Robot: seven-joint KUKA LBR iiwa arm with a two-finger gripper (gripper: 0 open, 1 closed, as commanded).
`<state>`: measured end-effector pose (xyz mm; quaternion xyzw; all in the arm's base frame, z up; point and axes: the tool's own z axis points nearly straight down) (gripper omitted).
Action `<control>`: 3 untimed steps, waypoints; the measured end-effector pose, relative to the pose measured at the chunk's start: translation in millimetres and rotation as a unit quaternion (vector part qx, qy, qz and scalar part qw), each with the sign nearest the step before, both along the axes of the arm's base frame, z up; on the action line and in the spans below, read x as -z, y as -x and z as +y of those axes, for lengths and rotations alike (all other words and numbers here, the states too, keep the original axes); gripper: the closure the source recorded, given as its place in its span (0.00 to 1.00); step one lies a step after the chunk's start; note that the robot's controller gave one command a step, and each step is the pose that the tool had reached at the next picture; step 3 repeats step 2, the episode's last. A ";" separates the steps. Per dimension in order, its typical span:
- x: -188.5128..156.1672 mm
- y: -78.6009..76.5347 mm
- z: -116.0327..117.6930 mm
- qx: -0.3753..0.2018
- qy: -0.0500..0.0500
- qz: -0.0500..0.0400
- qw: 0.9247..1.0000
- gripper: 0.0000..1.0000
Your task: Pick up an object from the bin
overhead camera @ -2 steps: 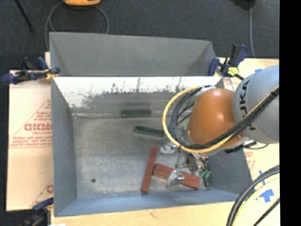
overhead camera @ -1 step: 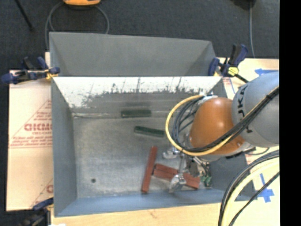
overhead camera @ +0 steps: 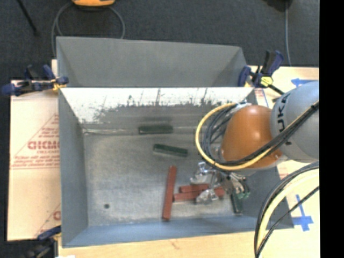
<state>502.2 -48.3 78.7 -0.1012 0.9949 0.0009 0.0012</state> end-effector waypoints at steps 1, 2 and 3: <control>0.0 0.0 0.0 0.000 0.000 0.000 1.000 1.00; -178.5 10.1 -4.3 0.020 0.002 -0.004 1.000 1.00; -178.5 10.1 -4.3 0.020 0.002 -0.004 1.000 1.00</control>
Offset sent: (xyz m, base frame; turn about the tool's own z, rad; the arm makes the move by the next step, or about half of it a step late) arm -0.0122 -0.0034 0.1737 0.0362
